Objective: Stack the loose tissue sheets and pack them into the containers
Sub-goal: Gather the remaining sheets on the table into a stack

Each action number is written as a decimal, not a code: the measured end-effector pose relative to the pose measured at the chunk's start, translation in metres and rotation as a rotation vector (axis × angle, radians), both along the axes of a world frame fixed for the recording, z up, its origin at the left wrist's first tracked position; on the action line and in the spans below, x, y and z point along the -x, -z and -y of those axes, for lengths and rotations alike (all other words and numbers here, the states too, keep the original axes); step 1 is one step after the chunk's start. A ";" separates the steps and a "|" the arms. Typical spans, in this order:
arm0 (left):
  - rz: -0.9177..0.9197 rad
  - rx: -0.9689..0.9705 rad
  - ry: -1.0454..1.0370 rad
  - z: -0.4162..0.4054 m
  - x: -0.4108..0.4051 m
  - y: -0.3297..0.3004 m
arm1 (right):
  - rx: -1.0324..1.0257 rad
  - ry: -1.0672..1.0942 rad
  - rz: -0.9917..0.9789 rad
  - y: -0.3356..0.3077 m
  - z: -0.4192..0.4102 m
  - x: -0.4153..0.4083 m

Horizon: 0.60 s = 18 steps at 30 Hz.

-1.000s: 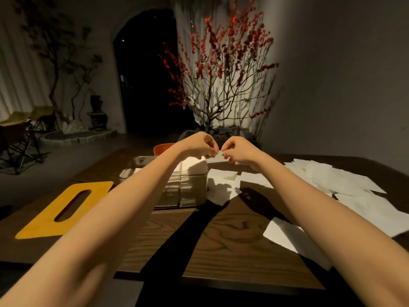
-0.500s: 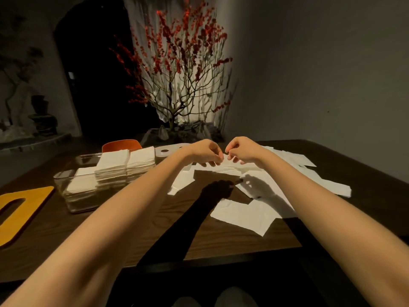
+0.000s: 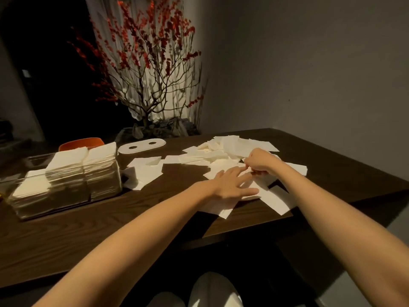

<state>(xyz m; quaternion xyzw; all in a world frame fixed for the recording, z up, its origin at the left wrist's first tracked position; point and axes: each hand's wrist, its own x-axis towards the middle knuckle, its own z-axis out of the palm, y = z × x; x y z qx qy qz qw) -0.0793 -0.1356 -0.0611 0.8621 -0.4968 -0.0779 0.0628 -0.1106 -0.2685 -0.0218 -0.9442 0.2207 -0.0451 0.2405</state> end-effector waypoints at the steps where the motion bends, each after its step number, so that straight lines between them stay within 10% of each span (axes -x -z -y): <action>1: 0.010 -0.002 0.006 0.006 0.001 0.005 | -0.007 0.027 -0.005 0.001 0.004 0.004; 18: 0.085 0.010 -0.126 0.002 -0.052 0.022 | -0.073 -0.005 -0.011 0.019 0.026 -0.001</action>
